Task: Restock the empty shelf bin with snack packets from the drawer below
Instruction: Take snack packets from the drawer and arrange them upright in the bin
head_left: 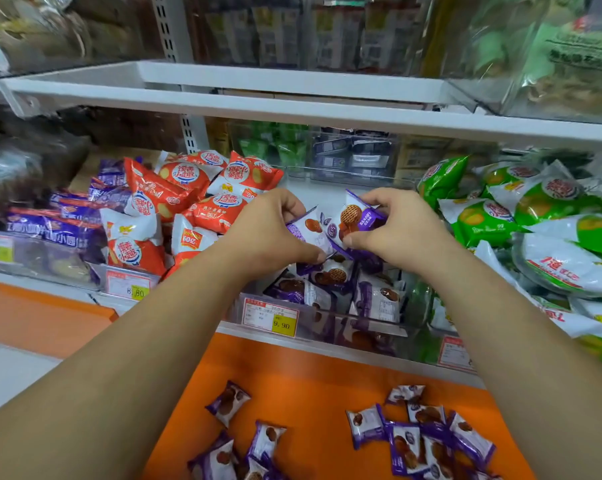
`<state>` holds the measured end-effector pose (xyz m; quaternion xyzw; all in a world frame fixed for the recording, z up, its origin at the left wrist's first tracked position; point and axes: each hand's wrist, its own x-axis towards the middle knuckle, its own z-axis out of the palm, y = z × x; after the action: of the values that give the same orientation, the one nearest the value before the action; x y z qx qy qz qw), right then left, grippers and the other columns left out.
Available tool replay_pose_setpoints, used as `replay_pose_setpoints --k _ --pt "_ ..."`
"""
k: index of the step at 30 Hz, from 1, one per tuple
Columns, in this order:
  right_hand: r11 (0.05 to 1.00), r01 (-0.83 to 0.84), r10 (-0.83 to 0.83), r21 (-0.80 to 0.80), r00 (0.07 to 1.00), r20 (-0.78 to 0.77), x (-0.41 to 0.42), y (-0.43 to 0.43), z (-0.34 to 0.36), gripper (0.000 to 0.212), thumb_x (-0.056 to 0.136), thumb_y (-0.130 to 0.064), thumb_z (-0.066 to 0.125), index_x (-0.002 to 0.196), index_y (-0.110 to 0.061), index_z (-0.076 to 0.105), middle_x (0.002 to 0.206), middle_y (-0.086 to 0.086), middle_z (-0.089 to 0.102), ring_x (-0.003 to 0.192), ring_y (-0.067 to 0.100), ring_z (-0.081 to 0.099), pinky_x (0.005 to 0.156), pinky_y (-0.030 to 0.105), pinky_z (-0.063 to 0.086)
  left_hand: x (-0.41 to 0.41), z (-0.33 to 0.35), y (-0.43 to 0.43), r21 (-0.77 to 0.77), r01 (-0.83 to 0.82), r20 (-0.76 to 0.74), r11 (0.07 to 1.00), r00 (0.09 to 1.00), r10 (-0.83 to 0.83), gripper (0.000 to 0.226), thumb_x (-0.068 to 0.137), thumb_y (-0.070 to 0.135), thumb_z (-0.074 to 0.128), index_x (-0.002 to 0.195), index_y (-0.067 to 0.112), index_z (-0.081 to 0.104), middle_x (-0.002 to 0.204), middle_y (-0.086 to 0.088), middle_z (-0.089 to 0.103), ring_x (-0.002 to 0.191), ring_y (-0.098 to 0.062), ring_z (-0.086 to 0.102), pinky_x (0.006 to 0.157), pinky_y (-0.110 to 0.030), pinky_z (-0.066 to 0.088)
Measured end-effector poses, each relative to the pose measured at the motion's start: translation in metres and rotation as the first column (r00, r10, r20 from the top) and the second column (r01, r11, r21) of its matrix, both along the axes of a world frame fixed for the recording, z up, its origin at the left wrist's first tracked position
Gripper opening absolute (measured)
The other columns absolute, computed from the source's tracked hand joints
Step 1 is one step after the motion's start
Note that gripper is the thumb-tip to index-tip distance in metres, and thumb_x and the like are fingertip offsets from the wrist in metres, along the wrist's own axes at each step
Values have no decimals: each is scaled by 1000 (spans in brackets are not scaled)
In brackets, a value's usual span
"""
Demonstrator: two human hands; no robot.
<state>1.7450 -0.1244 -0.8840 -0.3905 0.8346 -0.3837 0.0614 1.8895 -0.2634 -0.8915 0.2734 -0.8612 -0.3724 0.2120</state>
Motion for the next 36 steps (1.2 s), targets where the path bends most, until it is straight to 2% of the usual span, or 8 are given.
replay_pose_setpoints --k 2,5,9,15,21,25,29,36 --pt "1000 3 -3 -5 1000 8 0 -1 1 47 67 -24 94 102 -29 63 86 -7 72 76 13 68 68 26 51 0 -1 1 68 16 -51 998 999 -12 52 55 17 100 96 18 67 79 6 74 69 -10 72 67 -33 62" --pt "1000 6 -5 -17 1000 16 1 -1 2 42 72 -20 90 104 -24 62 73 -8 65 62 12 61 53 20 45 1 1 5 117 79 -117 990 991 -65 37 71 4 89 100 17 70 63 14 68 57 -2 64 59 -22 56" --pt "998 31 -29 -49 999 27 2 -1 1 41 74 -18 86 102 -21 57 78 -3 68 67 17 65 56 26 50 -1 -3 11 172 144 -149 974 982 -119 34 88 3 70 113 26 70 77 -2 71 66 -18 66 66 -50 63" --pt "990 91 -77 -110 989 123 -3 0 -7 44 72 -14 87 102 -21 56 81 1 70 76 26 71 70 46 60 -6 -6 12 160 205 -121 966 975 -187 64 90 -4 65 145 26 54 126 3 66 101 -7 69 85 -18 56" --pt "980 114 -84 -166 981 177 -7 0 -8 45 74 -9 82 107 -25 54 88 2 73 78 25 72 73 49 61 -2 -4 12 79 307 -60 948 951 -303 62 98 -1 58 153 25 44 139 11 61 116 -5 64 101 -25 51" --pt "962 116 -23 -248 937 349 -6 -1 -8 49 82 4 73 116 -28 58 103 8 72 84 31 74 68 53 64 0 -2 9 1 241 -162 971 958 -237 54 86 4 78 132 22 55 122 10 69 113 4 63 92 -27 58" --pt "933 183 -8 -309 871 492 -6 0 -6 60 89 2 71 137 -30 56 125 7 62 87 26 75 67 40 65 2 -5 6 -219 152 -135 964 974 -184 45 77 7 81 109 25 55 110 11 66 102 -1 64 82 -29 58" --pt "934 158 81 -321 782 619 4 0 -1 54 84 16 65 112 -29 54 113 22 65 89 34 75 69 45 64 -1 -13 9 -371 92 -174 924 970 -167 37 70 5 84 83 23 54 107 2 59 98 -15 59 81 -28 48"
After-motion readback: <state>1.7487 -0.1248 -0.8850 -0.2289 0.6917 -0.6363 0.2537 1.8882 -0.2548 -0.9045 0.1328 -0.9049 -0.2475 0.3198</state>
